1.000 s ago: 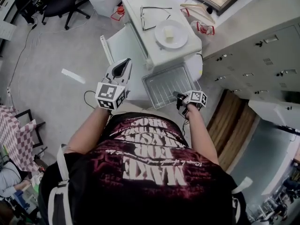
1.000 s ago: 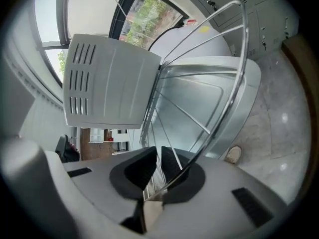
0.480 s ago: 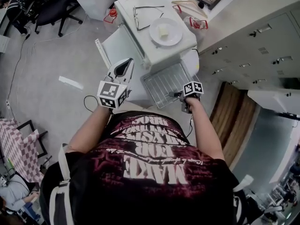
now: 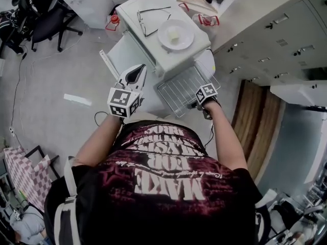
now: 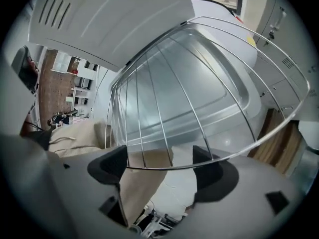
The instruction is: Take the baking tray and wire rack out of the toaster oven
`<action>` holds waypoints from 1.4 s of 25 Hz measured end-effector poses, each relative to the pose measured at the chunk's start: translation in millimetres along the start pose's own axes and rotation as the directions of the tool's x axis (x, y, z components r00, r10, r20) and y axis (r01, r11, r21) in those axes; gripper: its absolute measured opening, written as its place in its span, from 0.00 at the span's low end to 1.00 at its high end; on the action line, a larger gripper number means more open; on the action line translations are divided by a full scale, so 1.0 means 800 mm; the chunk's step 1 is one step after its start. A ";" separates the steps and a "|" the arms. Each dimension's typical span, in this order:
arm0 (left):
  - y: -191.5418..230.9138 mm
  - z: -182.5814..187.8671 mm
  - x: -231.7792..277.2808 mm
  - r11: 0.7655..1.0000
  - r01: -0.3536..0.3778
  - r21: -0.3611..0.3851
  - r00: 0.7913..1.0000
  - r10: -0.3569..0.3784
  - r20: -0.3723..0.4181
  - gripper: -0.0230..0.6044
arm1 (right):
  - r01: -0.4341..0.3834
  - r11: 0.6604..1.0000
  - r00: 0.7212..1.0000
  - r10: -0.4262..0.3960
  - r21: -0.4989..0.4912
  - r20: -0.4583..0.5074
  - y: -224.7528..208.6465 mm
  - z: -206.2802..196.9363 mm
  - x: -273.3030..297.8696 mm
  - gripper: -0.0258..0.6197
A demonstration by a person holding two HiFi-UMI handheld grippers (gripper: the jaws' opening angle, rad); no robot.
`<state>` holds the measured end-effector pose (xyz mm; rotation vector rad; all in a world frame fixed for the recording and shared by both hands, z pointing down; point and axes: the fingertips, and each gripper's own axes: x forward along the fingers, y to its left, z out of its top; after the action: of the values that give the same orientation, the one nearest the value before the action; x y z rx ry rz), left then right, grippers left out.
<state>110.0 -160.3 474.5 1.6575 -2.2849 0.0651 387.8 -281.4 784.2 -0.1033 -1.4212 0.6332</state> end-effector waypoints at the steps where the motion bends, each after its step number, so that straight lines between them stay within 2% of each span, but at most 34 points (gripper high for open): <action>1: 0.000 0.002 0.002 1.000 0.010 0.004 1.000 -0.010 -0.001 0.05 | 0.005 1.000 1.000 -0.006 0.009 0.009 -0.002 0.002 -0.001 0.69; 3: 0.001 0.005 0.003 0.999 0.029 0.013 1.000 -0.029 -0.001 0.05 | -0.012 0.998 0.997 0.007 0.067 0.080 -0.001 0.010 -0.004 0.69; 4: 0.002 0.007 0.003 0.999 0.037 0.017 0.999 -0.037 -0.003 0.05 | -0.051 0.992 0.989 0.035 0.113 0.141 0.005 0.017 -0.006 0.69; 5: 0.004 0.008 0.003 0.999 0.044 0.019 0.999 -0.044 -0.006 0.05 | -0.114 0.980 0.975 0.078 0.161 0.210 0.014 0.025 -0.010 0.70; 7: 0.008 0.008 0.004 0.998 0.060 0.021 0.998 -0.060 -0.017 0.05 | -0.259 0.935 0.924 0.165 0.244 0.346 0.032 0.036 -0.016 0.71; 8: 0.010 0.007 0.005 0.997 0.069 0.022 0.997 -0.069 -0.024 0.05 | -0.302 0.911 0.901 0.178 0.279 0.396 0.035 0.039 -0.017 0.72; 9: 0.011 0.006 0.006 0.997 0.079 0.025 0.996 -0.078 -0.030 0.05 | -0.313 0.899 0.889 0.163 0.307 0.428 0.034 0.039 -0.017 0.72; 11: 0.013 0.006 0.008 0.994 0.100 0.032 0.994 -0.099 -0.040 0.05 | -0.263 0.905 0.894 0.099 0.334 0.436 0.027 0.033 -0.010 0.72; 13: 0.013 0.006 0.012 0.991 0.125 0.040 0.991 -0.123 -0.047 0.05 | -0.195 0.925 0.918 0.054 0.328 0.393 0.027 0.023 -0.001 0.72; 15: 0.013 0.006 0.015 0.988 0.148 0.046 0.988 -0.145 -0.053 0.05 | -0.115 0.953 0.948 0.021 0.281 0.317 0.035 0.013 0.004 0.72; 17: 0.013 0.007 0.019 0.984 0.171 0.049 0.984 -0.168 -0.057 0.05 | -0.051 0.972 0.961 -0.014 0.228 0.276 0.043 0.010 0.002 0.72; 19: 0.011 0.009 0.021 0.979 0.196 0.055 0.980 -0.192 -0.057 0.05 | -0.039 0.975 0.949 -0.033 0.221 0.313 0.050 0.017 -0.008 0.72; 22: 0.007 0.016 0.025 0.970 0.232 0.071 0.972 -0.229 -0.046 0.05 | -0.035 0.975 0.909 -0.059 0.217 0.412 0.063 0.028 -0.023 0.70; 23: 0.006 0.018 0.026 0.967 0.244 0.079 0.970 -0.241 -0.043 0.05 | -0.019 0.978 0.890 -0.078 0.209 0.449 0.068 0.030 -0.030 0.66; 25: 0.005 0.022 0.027 0.960 0.262 0.093 0.965 -0.259 -0.041 0.05 | 0.035 0.979 0.831 -0.139 0.200 0.539 0.078 0.033 -0.051 0.52; 29: 0.006 0.035 0.029 0.950 0.284 0.133 0.959 -0.283 -0.024 0.05 | 0.137 0.961 0.697 -0.267 0.242 0.666 0.098 0.028 -0.098 0.28; 32: 0.006 0.044 0.030 0.940 0.299 0.165 0.953 -0.301 -0.008 0.05 | 0.196 0.935 0.581 -0.353 0.295 0.734 0.112 0.021 -0.131 0.05; 35: 0.004 0.053 0.030 0.926 0.329 0.185 0.942 -0.335 0.004 0.05 | 0.248 0.909 0.460 -0.415 0.335 0.785 0.132 0.015 -0.167 0.05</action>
<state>91.2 -190.4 441.4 2.1350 -2.0393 0.1725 337.6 -259.6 622.7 0.7352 -2.2511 0.4698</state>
